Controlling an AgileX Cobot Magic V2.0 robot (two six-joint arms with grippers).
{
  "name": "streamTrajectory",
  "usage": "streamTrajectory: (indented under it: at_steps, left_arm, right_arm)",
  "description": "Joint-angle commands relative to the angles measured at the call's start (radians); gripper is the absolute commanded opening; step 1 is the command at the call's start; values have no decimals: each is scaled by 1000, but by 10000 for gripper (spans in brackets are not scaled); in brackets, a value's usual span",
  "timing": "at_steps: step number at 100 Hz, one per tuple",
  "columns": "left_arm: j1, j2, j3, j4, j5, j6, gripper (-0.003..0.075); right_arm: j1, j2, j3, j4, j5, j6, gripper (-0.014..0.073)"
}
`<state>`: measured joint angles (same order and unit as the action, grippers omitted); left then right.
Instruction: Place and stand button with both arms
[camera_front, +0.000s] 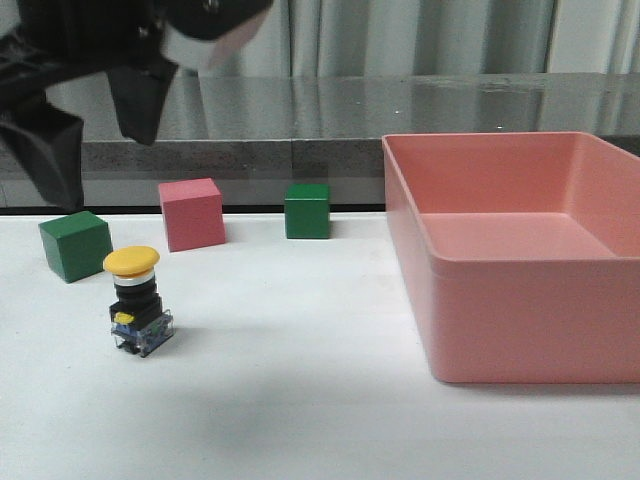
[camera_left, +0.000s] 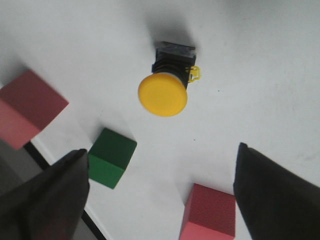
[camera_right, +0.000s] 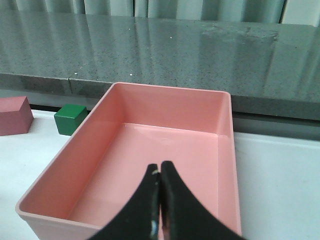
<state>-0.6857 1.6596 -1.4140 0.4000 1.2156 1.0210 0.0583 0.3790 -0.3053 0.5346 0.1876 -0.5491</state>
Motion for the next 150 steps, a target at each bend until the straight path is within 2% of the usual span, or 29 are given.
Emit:
streamTrajectory:
  at_steps: [1,13,25,27,52,72,94,110,132,150]
  left_arm:
    - [2,-91,-19,25,18,-147,438]
    - [26,-138,-19,25,10,-267,243]
    - [80,-175,-19,4,-32,-412,-4]
    - [92,-184,-19,-3,-40,-425,-20]
    - [275,-325,21,-292,-362,-462,-20]
    - [410,-513,250,-490,-672,-462,-20]
    - [430,-731,585,-600,-924,-462,-20]
    - [430,-870,780,-611,-1107,-462,-20]
    - [430,-980,900,-619,-1099,-462,-20]
    - [430,-982,908,-619,-1101,-462,-19]
  right_arm:
    - [-4,4,-26,11,-64,-2,-58]
    - [-4,4,-26,11,-64,-2,-58]
    - [-4,4,-26,11,-64,-2,-58]
    - [-4,4,-26,11,-64,-2,-58]
    - [-4,4,-26,11,-64,-2,-58]
    - [-4,4,-26,11,-64,-2,-58]
    - [-4,4,-26,11,-64,-2,-58]
    - [-4,4,-26,11,-64,-2,-58]
    - [-4,4,-26,11,-64,-2,-58]
    - [-4,4,-26,11,-64,-2,-58]
